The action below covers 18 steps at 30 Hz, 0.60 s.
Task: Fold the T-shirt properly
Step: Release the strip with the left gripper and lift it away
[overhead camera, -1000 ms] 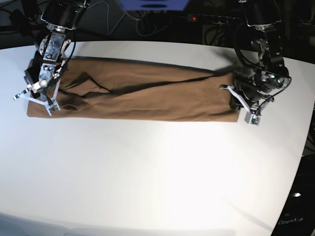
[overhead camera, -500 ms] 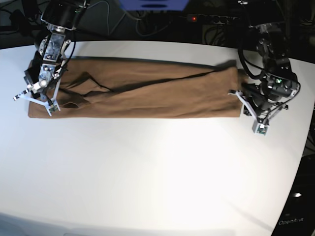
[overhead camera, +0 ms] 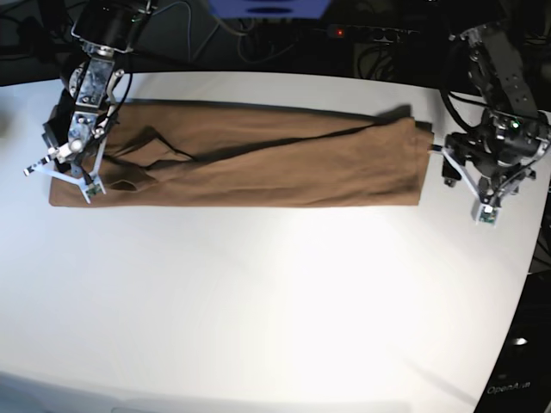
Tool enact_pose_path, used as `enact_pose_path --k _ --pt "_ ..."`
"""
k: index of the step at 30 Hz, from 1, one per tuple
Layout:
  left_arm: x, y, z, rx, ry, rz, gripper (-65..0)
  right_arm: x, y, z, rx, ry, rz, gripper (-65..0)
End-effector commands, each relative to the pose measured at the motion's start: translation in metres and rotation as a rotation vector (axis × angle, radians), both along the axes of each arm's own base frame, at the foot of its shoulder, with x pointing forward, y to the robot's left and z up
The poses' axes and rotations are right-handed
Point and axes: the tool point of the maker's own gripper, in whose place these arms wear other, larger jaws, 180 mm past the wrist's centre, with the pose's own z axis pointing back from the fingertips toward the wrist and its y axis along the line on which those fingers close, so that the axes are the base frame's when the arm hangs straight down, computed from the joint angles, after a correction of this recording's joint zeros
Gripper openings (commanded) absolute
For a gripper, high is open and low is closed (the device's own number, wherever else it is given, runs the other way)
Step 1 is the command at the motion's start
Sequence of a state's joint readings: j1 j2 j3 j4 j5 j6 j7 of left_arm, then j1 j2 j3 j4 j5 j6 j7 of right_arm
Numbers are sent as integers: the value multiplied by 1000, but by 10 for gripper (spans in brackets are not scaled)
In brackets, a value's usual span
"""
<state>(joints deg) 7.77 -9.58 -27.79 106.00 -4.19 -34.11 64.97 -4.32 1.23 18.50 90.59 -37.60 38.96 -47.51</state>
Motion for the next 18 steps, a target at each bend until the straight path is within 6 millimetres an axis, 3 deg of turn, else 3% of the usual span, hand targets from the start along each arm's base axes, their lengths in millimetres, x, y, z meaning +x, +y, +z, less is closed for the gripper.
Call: enact_pose_path --k 1,8,13,18 --pt "2 3 1 16 -2 -23 -314 3 5 0 21 -5 15 -650" --pt "-12 6 -27 -24 87 -45 -286 3 5 0 21 -5 15 -650" --pt "-17 10 -30 -30 93 -24 -240 2 5 -1 22 -2 14 -650" --pt "-30 35 -27 -25 139 95 -238 1 11 -4 34 1 14 -650"
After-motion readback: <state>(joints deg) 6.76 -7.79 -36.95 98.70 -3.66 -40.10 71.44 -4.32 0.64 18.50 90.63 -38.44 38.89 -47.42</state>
